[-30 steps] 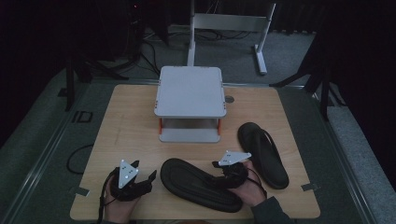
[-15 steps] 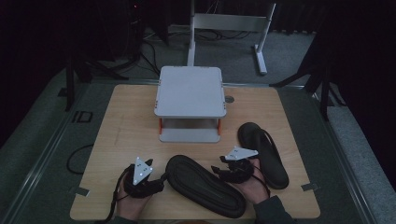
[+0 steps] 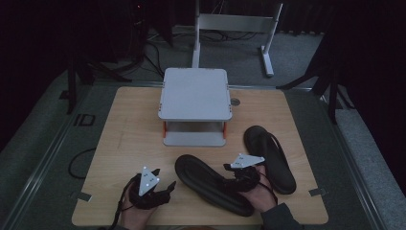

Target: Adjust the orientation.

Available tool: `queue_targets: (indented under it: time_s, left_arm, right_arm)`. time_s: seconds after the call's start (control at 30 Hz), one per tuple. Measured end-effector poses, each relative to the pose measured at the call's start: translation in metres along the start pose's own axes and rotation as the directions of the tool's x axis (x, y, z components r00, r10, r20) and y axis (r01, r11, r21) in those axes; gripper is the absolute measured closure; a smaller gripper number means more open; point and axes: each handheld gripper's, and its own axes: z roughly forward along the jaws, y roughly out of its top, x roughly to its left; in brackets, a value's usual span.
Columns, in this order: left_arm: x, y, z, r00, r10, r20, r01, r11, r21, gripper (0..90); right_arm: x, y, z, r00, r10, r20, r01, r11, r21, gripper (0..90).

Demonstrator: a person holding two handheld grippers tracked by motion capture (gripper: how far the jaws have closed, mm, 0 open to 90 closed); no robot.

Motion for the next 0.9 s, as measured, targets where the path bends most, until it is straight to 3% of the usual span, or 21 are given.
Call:
queue_targets:
  time_s: [0.13,0.3,0.4,0.47,0.53,0.63,0.73,0.83,0.9]
  left_arm:
    - [-0.014,0.009,0.013,0.9977,0.042,0.052,-0.042,0.9991,-0.003,29.4]
    - [-0.032,0.029,0.031,0.9895,0.107,0.097,-0.106,0.9942,-0.020,30.0]
    - [-0.038,0.038,0.041,0.9858,0.131,0.105,-0.129,0.9913,-0.025,30.2]
    - [-0.041,0.042,0.047,0.9851,0.133,0.108,-0.132,0.9910,-0.025,30.2]
    - [-0.043,0.045,0.052,0.9837,0.139,0.113,-0.138,0.9902,-0.024,30.3]
    - [-0.046,0.045,0.056,0.9824,0.142,0.121,-0.141,0.9898,-0.019,30.3]
    - [-0.047,0.043,0.061,0.9825,0.136,0.128,-0.136,0.9907,-0.007,30.3]
    - [-0.046,0.038,0.068,0.9844,0.124,0.125,-0.127,0.9918,0.014,30.5]
    - [-0.045,0.036,0.073,0.9854,0.115,0.125,-0.119,0.9925,0.026,30.5]
  right_arm:
    - [-0.010,0.003,0.002,0.9986,0.026,0.045,-0.027,1.000,0.009,46.5]
    - [-0.017,0.007,0.005,0.9918,0.011,0.127,-0.017,0.999,0.049,47.1]
    - [-0.016,0.010,-0.007,0.9882,0.025,0.151,-0.025,1.000,0.000,45.9]
    - [-0.012,0.013,-0.018,0.9811,0.016,0.193,-0.010,1.000,-0.029,45.3]
    - [-0.006,0.016,-0.031,0.9824,0.012,0.186,0.003,0.997,-0.080,43.4]
    - [0.002,0.021,-0.040,0.9861,-0.003,0.166,0.020,0.995,-0.098,41.6]
    - [0.010,0.024,-0.039,0.9924,-0.020,0.121,0.034,0.993,-0.113,40.8]
    - [0.014,0.025,-0.029,0.9915,-0.046,0.121,0.057,0.995,-0.082,40.4]
    - [0.009,0.024,-0.027,0.9951,0.009,0.098,0.000,0.995,-0.095,43.4]
